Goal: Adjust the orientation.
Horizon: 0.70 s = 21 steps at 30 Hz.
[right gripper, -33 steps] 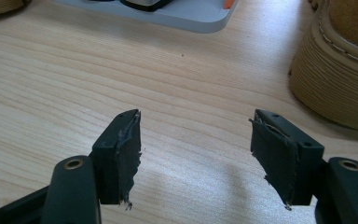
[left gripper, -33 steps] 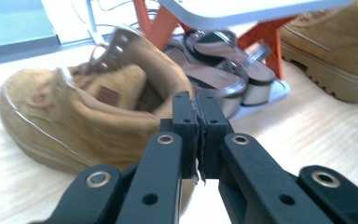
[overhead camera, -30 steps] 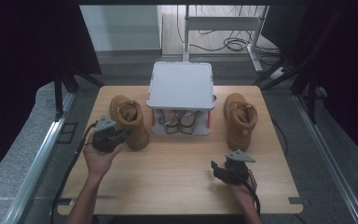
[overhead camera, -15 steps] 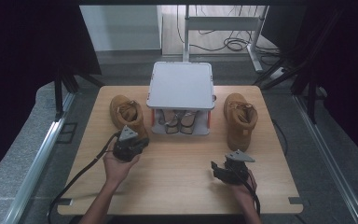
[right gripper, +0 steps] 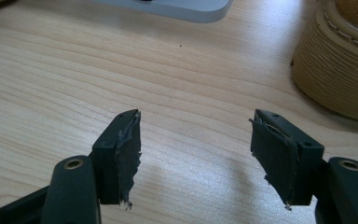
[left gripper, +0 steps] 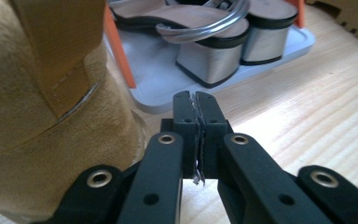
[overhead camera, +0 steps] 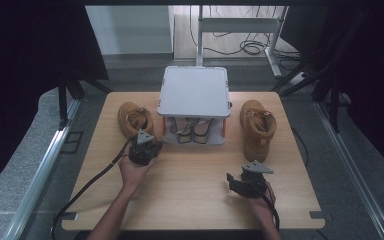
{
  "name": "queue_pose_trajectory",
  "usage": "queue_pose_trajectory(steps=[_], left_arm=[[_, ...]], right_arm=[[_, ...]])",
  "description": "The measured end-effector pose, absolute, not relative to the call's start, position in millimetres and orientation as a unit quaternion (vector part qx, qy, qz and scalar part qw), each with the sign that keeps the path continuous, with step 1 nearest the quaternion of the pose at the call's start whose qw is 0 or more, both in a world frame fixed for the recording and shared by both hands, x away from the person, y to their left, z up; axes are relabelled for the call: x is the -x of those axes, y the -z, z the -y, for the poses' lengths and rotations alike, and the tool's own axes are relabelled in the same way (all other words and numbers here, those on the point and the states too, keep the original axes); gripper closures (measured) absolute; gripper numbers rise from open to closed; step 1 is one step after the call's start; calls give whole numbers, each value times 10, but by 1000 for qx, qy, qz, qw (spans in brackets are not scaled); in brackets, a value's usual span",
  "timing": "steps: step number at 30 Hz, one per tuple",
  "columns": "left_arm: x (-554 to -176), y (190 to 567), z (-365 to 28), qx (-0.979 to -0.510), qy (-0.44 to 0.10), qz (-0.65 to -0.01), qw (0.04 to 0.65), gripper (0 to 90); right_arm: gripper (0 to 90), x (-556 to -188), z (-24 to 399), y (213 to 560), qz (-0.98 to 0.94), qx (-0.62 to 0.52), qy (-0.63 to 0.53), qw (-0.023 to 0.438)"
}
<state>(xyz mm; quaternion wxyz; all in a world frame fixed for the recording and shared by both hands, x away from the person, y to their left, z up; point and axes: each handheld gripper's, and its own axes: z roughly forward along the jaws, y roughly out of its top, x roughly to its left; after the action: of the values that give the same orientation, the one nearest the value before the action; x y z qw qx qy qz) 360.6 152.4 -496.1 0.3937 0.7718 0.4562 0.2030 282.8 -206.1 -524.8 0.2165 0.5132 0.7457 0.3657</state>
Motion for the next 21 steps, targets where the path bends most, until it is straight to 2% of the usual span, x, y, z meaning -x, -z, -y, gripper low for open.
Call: queue_pose_trajectory(steps=[21], left_arm=[[-3742, 5082, -1600, -768, -192, -473, 387, 897]], right_arm=[[329, -2827, 2077, 5254, -746, -514, -365, 214]])
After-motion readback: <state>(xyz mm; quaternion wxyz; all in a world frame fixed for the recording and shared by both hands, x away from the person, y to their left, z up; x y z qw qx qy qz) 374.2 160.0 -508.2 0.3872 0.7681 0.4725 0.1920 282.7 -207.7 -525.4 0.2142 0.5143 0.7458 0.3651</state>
